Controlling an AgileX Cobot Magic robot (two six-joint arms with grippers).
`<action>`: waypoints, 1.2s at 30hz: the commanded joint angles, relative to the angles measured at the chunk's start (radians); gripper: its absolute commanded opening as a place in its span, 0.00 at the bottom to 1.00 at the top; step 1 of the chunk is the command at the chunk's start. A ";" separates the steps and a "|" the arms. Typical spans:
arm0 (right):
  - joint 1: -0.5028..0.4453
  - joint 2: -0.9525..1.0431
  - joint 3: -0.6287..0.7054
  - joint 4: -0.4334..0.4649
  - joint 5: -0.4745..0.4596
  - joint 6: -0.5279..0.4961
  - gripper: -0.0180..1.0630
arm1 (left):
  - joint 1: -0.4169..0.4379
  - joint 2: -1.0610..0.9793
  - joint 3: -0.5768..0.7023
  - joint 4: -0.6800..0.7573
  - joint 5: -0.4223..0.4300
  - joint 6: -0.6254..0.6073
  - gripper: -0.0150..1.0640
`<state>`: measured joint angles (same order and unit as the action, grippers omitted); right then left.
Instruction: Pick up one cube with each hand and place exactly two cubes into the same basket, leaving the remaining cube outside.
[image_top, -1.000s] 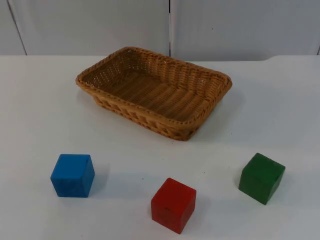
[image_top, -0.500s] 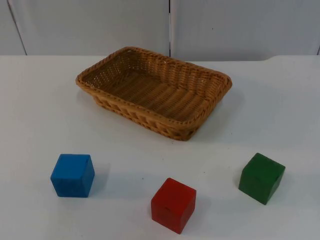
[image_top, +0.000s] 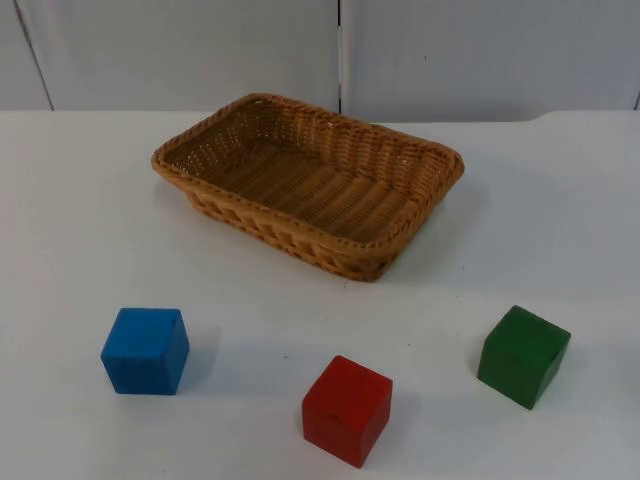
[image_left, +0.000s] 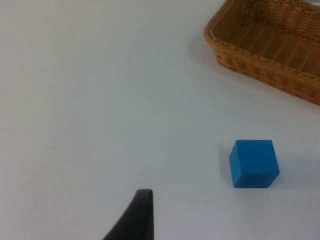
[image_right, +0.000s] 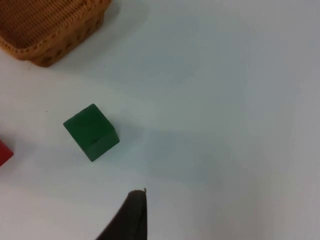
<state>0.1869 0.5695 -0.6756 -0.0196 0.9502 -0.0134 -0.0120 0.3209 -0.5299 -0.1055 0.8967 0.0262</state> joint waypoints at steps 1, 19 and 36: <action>-0.005 0.025 -0.006 0.004 -0.019 -0.006 0.99 | 0.002 0.015 -0.006 -0.020 -0.021 -0.004 0.99; -0.005 0.226 -0.096 0.004 -0.067 -0.006 0.99 | 0.002 0.240 -0.157 -0.010 -0.026 0.015 0.99; -0.004 0.350 -0.131 0.061 -0.095 -0.074 0.99 | 0.002 0.397 -0.157 -0.112 -0.089 0.136 0.99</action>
<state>0.1869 0.9180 -0.7974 0.0263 0.8648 -0.0737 -0.0120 0.7137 -0.6799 -0.1949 0.8235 0.1426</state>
